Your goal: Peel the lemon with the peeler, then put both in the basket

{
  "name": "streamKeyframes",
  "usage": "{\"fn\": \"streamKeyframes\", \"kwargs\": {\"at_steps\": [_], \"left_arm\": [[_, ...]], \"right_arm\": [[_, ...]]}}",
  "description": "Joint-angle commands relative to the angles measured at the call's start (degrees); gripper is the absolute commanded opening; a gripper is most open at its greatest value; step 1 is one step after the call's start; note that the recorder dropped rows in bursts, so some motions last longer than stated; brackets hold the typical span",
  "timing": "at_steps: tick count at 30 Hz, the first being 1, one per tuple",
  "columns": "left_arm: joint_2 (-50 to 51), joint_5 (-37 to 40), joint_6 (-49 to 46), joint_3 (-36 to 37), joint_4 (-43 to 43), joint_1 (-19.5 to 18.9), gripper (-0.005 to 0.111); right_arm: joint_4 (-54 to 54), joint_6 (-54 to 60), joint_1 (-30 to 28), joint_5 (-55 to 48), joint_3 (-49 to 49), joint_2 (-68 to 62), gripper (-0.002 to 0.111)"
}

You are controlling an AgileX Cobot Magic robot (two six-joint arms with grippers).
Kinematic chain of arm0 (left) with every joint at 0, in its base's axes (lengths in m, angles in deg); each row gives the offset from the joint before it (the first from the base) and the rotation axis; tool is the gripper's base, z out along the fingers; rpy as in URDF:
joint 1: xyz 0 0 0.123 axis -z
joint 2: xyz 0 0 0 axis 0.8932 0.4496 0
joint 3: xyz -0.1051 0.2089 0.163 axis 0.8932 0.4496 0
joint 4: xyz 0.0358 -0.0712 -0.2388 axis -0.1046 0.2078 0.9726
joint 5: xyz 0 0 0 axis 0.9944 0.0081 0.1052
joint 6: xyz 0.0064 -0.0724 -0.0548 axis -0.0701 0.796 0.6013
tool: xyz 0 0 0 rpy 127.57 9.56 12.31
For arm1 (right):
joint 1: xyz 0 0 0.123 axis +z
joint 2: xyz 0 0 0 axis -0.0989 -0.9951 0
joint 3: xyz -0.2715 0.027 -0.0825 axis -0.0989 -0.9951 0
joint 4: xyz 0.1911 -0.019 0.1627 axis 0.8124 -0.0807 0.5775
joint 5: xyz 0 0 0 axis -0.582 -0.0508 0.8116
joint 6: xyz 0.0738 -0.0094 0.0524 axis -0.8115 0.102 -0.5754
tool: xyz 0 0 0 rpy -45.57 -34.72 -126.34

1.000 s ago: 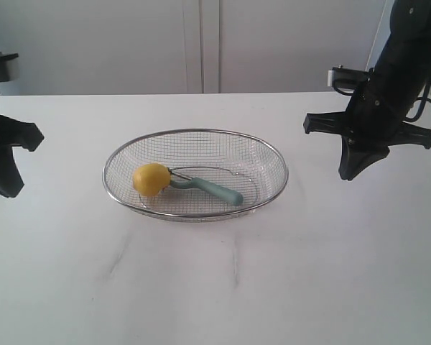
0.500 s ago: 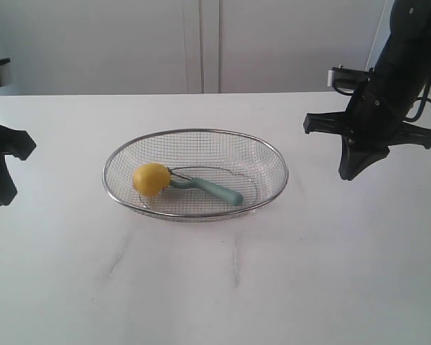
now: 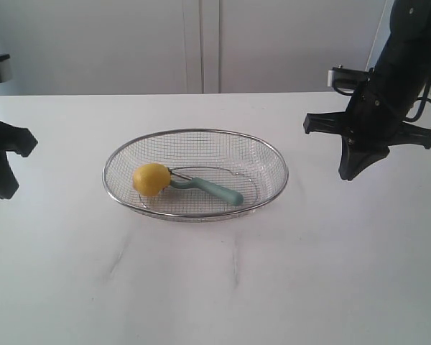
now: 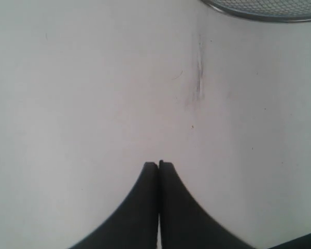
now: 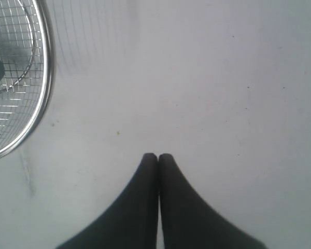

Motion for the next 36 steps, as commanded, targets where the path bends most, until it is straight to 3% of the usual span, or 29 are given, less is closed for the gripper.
{"fn": "streamKeyframes", "kwargs": {"at_steps": [1, 5, 13, 20, 27, 31, 36], "left_arm": [[-0.9, -0.4, 0.0, 0.5, 0.3, -0.3, 0.0], [-3.5, -0.4, 0.0, 0.5, 0.3, -0.6, 0.0], [-8.6, -0.6, 0.2, 0.6, 1.9, -7.2, 0.0], [-14.9, -6.6, -1.2, 0.6, 1.2, -7.7, 0.0], [-18.9, -7.8, -1.2, 0.9, 1.2, -7.7, 0.0], [-20.8, -10.8, -1.6, 4.5, 1.2, -7.7, 0.0], [-25.5, -20.2, -2.7, 17.7, 0.6, -7.7, 0.0]], "right_arm": [[-0.4, 0.1, -0.2, -0.2, 0.2, 0.6, 0.0], [-0.4, 0.1, -0.2, -0.2, 0.2, 0.6, 0.0], [-0.4, 0.1, -0.2, -0.2, 0.2, 0.6, 0.0], [-0.4, 0.1, -0.2, -0.2, 0.2, 0.6, 0.0], [-0.4, 0.1, -0.2, -0.2, 0.2, 0.6, 0.0], [-0.4, 0.1, -0.2, -0.2, 0.2, 0.6, 0.0], [-0.4, 0.1, -0.2, -0.2, 0.2, 0.6, 0.0]]}}
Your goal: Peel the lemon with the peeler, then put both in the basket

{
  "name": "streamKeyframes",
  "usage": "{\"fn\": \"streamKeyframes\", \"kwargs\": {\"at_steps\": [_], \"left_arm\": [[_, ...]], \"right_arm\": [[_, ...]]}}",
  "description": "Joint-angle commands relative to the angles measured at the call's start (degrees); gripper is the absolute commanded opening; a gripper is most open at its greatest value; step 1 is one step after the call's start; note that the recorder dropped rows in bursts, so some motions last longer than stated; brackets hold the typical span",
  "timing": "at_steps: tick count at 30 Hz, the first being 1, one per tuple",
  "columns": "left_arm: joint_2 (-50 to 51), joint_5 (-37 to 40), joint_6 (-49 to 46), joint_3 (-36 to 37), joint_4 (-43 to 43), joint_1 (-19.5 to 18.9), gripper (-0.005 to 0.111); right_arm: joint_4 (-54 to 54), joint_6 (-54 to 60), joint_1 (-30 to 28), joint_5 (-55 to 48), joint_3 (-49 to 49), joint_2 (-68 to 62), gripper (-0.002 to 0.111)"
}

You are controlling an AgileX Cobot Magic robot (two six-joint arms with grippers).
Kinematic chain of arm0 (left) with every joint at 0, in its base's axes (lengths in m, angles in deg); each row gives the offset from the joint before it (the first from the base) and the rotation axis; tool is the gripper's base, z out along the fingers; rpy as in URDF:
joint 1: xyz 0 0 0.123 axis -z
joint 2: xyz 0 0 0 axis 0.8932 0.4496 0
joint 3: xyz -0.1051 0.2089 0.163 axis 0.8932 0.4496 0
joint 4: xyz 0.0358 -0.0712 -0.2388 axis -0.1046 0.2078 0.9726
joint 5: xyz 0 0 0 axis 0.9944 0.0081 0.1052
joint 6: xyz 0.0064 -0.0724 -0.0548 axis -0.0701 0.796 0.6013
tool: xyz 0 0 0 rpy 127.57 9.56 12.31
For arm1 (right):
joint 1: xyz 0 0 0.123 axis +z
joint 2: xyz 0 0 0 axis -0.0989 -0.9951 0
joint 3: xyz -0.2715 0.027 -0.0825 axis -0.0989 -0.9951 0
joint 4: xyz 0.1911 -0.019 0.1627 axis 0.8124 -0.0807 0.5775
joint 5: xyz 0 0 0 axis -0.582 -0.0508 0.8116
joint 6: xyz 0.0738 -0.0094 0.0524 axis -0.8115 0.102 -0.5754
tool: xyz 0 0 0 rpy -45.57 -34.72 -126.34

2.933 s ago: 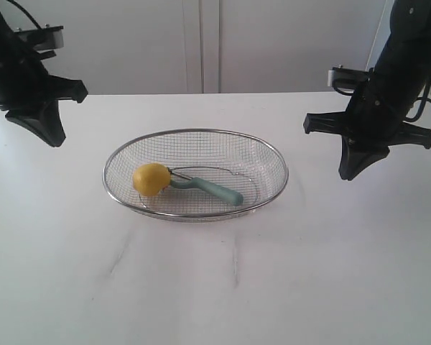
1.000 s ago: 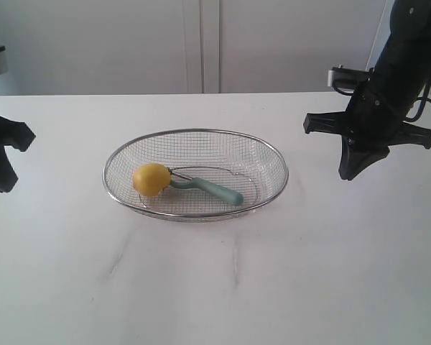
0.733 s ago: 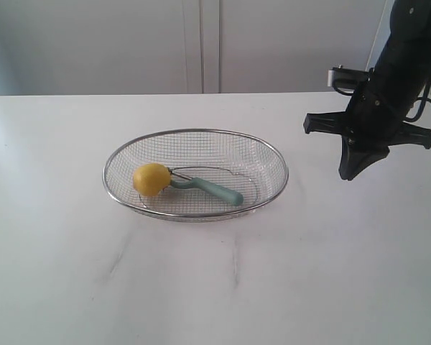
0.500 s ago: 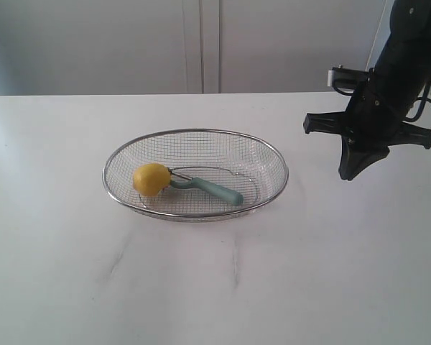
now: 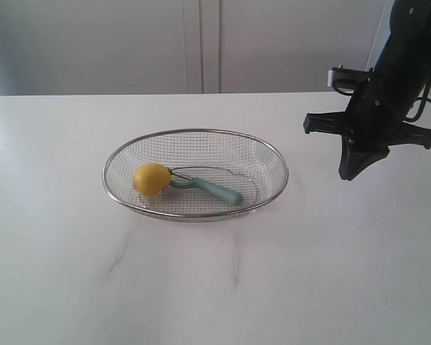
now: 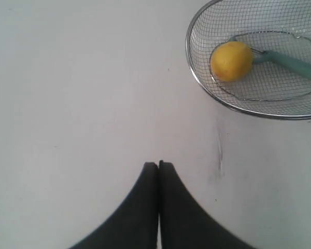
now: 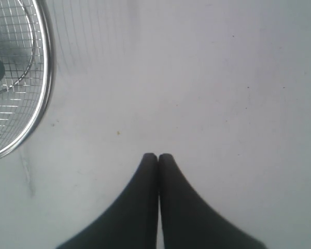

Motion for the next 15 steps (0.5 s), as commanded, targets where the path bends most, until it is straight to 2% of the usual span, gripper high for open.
{"fn": "streamKeyframes", "kwargs": {"at_steps": [1, 4, 7, 11, 15], "left_arm": [[-3.8, -5.9, -0.4, 9.2, -0.7, 0.0, 0.0], [-8.1, -9.0, -0.4, 16.1, -2.5, -0.3, 0.0], [-13.2, -9.4, -0.4, 22.1, -2.7, -3.4, 0.0], [-20.5, -10.4, -0.4, 27.8, -3.5, -6.2, 0.0], [-26.6, -10.5, -0.4, 30.7, -4.0, -6.2, 0.0]], "right_arm": [[-0.4, 0.1, -0.2, -0.2, 0.2, 0.6, 0.0], [-0.4, 0.1, -0.2, -0.2, 0.2, 0.6, 0.0], [-0.4, 0.1, -0.2, -0.2, 0.2, 0.6, 0.0], [-0.4, 0.1, -0.2, -0.2, 0.2, 0.6, 0.0], [-0.4, 0.1, -0.2, -0.2, 0.2, 0.6, 0.0]]}}
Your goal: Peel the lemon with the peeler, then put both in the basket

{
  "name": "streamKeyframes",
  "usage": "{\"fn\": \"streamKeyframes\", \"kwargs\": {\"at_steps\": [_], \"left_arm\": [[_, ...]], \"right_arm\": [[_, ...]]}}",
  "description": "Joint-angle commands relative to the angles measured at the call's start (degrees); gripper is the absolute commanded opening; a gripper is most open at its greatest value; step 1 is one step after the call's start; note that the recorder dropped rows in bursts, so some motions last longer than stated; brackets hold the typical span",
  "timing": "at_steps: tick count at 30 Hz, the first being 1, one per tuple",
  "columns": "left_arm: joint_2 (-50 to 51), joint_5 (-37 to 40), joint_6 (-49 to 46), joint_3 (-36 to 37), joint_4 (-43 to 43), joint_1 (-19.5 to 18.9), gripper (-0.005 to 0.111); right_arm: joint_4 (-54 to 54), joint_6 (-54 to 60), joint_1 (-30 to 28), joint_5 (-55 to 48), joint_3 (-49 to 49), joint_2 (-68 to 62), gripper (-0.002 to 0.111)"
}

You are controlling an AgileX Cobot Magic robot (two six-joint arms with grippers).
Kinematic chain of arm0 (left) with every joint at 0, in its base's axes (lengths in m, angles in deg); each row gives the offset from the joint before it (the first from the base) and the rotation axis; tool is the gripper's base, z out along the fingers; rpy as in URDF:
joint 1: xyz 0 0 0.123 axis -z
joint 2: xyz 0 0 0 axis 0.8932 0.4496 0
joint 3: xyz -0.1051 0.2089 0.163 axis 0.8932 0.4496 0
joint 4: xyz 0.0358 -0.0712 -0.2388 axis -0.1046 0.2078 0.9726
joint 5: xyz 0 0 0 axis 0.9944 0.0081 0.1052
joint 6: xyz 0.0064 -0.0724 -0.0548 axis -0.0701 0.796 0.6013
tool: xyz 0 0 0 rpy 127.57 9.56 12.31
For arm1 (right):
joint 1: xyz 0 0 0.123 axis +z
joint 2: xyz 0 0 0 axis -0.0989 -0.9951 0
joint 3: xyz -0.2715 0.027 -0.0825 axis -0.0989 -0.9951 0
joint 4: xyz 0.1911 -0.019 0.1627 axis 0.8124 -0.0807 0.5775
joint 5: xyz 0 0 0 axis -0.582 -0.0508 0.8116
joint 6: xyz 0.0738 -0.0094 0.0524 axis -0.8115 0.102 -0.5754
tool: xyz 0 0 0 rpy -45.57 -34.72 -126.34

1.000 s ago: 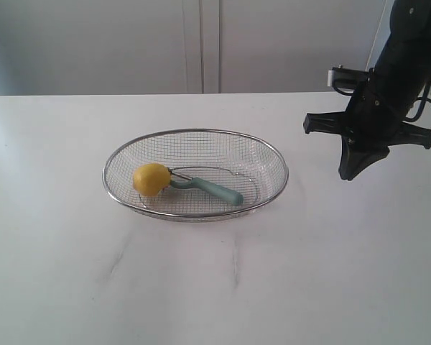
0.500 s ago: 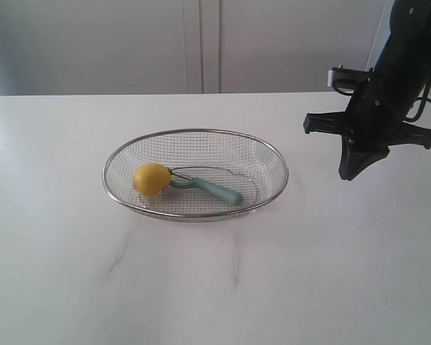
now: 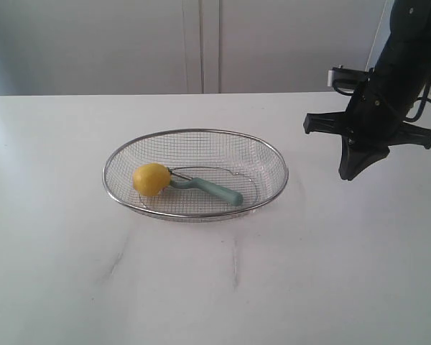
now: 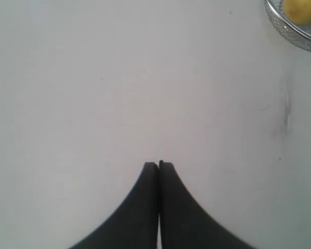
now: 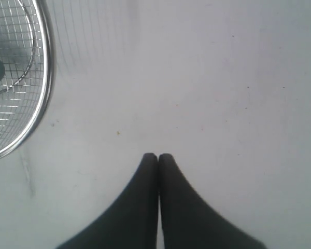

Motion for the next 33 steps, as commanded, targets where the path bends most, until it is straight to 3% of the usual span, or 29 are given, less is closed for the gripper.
{"fn": "streamKeyframes", "kwargs": {"at_steps": [1, 8, 21, 33], "left_arm": [[-5.8, -0.4, -0.2, 2.7, -0.1, -0.2, 0.0], [-11.3, -3.9, -0.2, 6.3, -0.7, -0.1, 0.0], [-11.8, -9.1, -5.3, 13.9, -0.8, 0.0, 0.0], [-24.6, -10.6, -6.4, 20.0, -0.8, 0.1, 0.0]], "right_arm": [[-0.4, 0.1, -0.2, -0.2, 0.2, 0.6, 0.0], [-0.4, 0.1, -0.2, -0.2, 0.2, 0.6, 0.0], [-0.4, 0.1, -0.2, -0.2, 0.2, 0.6, 0.0], [-0.4, 0.1, -0.2, -0.2, 0.2, 0.6, 0.0]]}}
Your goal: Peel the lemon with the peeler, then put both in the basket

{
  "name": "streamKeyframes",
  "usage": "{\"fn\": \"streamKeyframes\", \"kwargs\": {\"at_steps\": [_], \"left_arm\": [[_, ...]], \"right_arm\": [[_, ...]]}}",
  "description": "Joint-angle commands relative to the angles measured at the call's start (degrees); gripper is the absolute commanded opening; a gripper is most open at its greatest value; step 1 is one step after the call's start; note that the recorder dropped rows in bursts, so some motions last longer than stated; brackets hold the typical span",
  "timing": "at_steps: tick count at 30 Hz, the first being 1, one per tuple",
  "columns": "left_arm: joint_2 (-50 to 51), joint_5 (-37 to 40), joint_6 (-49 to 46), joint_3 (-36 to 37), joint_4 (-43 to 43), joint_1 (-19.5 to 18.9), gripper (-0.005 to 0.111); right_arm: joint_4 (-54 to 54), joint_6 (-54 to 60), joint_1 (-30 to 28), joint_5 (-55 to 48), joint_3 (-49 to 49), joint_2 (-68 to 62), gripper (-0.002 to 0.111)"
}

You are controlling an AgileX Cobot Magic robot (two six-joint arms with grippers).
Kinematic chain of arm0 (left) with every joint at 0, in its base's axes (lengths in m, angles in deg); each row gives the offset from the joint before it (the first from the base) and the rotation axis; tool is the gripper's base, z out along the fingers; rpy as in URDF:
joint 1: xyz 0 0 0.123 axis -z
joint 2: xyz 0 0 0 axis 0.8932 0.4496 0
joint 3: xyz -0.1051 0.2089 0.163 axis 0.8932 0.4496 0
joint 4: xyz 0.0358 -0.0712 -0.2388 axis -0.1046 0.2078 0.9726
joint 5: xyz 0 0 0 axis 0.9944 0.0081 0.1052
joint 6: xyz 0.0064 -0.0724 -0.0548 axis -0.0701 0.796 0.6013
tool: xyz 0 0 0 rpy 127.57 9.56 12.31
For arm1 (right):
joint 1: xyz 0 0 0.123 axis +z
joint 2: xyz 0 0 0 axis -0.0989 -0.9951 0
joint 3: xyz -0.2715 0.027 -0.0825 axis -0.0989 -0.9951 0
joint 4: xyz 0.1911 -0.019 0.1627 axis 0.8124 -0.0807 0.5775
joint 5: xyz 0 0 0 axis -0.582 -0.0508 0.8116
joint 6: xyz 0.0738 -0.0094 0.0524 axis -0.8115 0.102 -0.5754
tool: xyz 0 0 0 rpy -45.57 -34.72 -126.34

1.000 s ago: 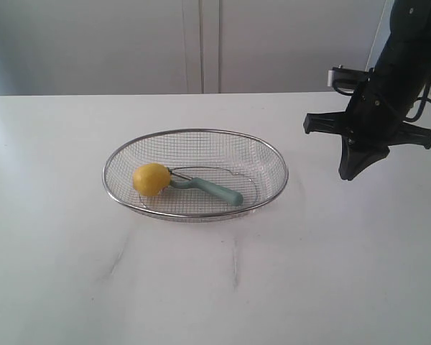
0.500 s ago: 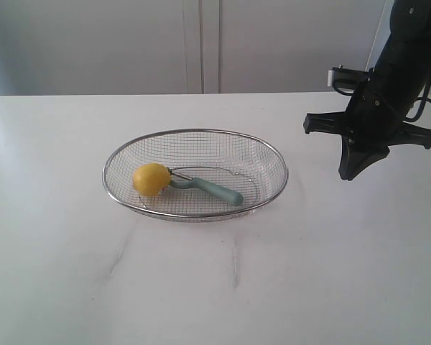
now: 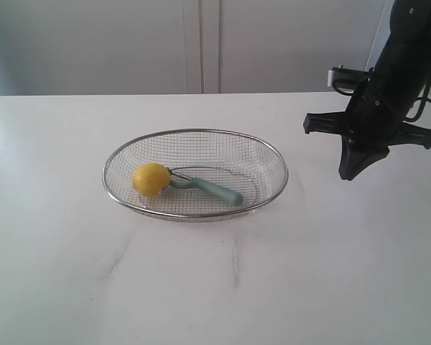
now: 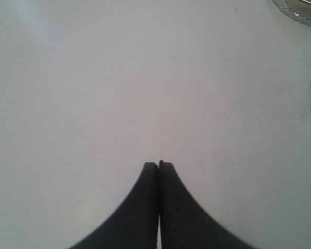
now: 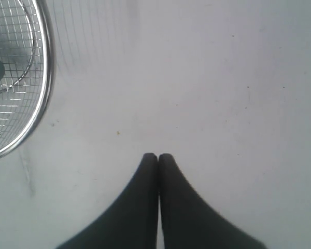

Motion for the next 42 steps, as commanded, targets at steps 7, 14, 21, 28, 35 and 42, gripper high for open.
{"fn": "streamKeyframes", "kwargs": {"at_steps": [7, 14, 21, 28, 35, 42], "left_arm": [[-14.1, -1.3, -0.4, 6.7, -0.1, 0.1, 0.0], [-15.4, -5.2, -0.2, 12.0, 2.0, 0.1, 0.0], [-15.4, -5.5, -0.2, 12.0, 1.8, 0.1, 0.0], [-15.4, -5.5, -0.2, 12.0, 2.2, 0.1, 0.0], [-15.4, -5.5, 0.0, 12.0, 2.7, 0.1, 0.0], [-15.4, -5.5, 3.1, 12.0, 2.8, -0.1, 0.0]], "right_arm": [[-0.4, 0.1, -0.2, -0.2, 0.2, 0.6, 0.0], [-0.4, 0.1, -0.2, -0.2, 0.2, 0.5, 0.0], [-0.4, 0.1, -0.2, -0.2, 0.2, 0.5, 0.0], [-0.4, 0.1, -0.2, 0.9, 0.2, 0.5, 0.0], [-0.4, 0.1, -0.2, 3.2, 0.2, 0.5, 0.0], [-0.4, 0.1, -0.2, 6.5, 0.2, 0.5, 0.0]]}}
